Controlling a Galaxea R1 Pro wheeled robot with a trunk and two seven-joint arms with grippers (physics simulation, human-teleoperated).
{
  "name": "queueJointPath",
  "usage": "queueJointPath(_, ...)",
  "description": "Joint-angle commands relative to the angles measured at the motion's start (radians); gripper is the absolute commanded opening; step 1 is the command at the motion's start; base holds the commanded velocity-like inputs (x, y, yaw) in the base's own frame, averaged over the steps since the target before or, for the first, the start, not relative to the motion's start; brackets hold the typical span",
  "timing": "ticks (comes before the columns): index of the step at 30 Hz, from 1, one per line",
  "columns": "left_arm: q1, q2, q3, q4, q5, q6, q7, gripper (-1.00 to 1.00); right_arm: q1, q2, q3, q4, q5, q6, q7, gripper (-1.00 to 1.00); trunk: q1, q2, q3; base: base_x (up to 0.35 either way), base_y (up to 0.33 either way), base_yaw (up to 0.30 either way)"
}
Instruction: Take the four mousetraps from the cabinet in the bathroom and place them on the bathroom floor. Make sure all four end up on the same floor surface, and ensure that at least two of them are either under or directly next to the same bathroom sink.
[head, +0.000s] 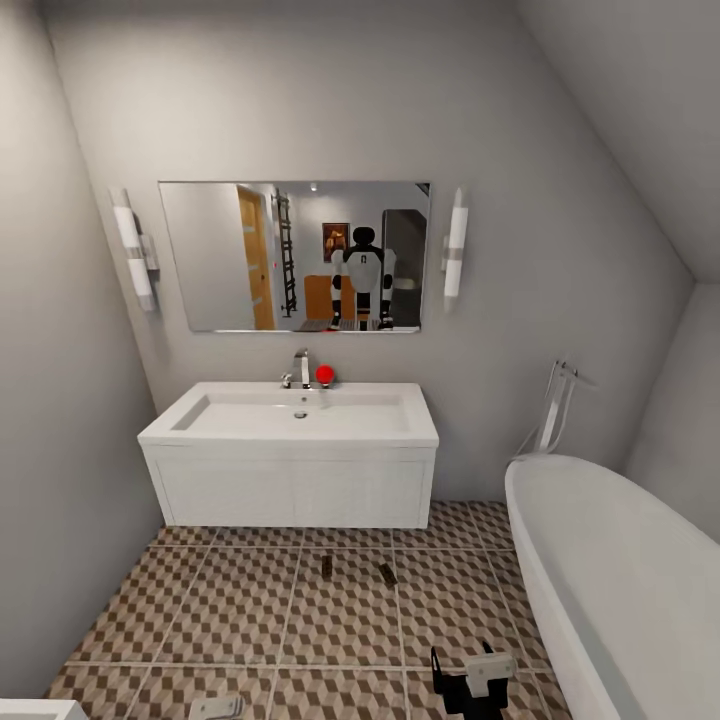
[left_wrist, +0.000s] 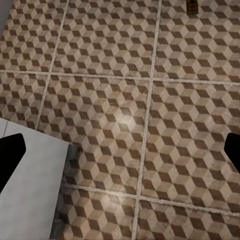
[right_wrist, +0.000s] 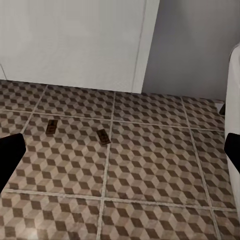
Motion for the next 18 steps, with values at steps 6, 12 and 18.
queueJointPath(6,0.0,0.002,-0.009,0.009,0.006,-0.003,0.005,1.0,0.0,0.0,0.008,0.001,0.002,-0.001,-0.01,1.0,0.0,-0.001,0.0,-0.005,0.0,0.0)
queueJointPath(12,0.0,0.0,-0.009,0.016,0.005,-0.003,0.005,1.0,0.0,0.0,0.007,0.001,0.002,-0.001,-0.011,1.0,0.0,-0.001,0.0,-0.216,0.0,0.0)
queueJointPath(18,0.0,0.0,-0.009,0.016,0.005,-0.003,0.005,1.0,0.0,-0.001,0.007,0.001,0.002,-0.001,-0.012,1.0,0.0,-0.001,0.0,-0.315,0.0,0.0)
